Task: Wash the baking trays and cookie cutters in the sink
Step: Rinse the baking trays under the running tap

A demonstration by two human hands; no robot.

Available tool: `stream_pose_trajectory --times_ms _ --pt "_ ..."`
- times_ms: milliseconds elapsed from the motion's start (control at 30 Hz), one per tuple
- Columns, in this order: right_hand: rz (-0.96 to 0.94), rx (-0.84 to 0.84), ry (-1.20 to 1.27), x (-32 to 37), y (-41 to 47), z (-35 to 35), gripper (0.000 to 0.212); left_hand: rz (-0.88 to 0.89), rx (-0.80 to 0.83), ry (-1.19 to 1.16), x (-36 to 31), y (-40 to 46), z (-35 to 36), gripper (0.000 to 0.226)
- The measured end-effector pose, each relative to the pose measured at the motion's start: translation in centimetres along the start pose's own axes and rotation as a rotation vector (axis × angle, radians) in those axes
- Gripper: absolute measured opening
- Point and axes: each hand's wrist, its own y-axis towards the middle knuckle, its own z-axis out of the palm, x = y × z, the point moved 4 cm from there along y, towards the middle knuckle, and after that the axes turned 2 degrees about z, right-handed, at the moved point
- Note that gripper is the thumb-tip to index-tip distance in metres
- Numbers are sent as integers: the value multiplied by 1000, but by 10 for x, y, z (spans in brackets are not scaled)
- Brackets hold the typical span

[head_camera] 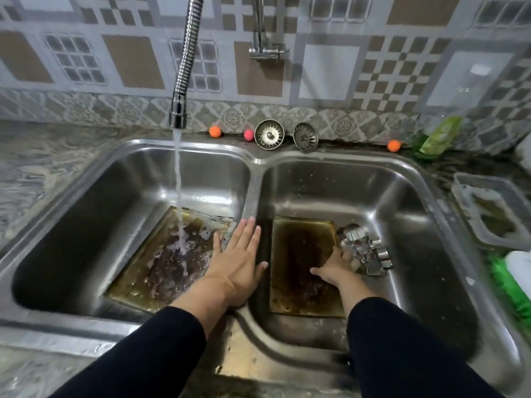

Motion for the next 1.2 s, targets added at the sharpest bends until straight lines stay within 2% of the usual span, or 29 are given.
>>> stream_pose_trajectory --times_ms 200,300,467,600,700,767,833,933,1067,1200 --pt "-27 27 -104 6 -10 -10 84 11 20 -3 0 1 -1 70" --pt "-74 -4 -165 21 -26 -19 71 27 29 0 0 0 -3 71" --pt "-245 -7 -230 78 -73 -30 64 132 70 -62 7 -2 -7 76" --pt "-435 -122 -253 143 -128 -39 57 255 -9 -141 53 -7 -18 65" --pt "-598 -218 -128 187 -168 -23 48 141 56 -164 120 -13 -9 57" --pt "-676 -192 8 212 -186 6 42 -6 139 -138 168 -19 6 55" --pt "-613 -69 65 227 -187 49 45 -156 198 -166 206 -24 17 62" --pt "-355 139 2 228 -165 119 65 -294 232 -248 240 -23 33 72" --pt "-134 112 -46 225 -148 155 70 -304 239 -306 249 -12 43 70" --pt "-63 66 48 224 -143 158 73 -322 194 -368 244 -7 39 65"
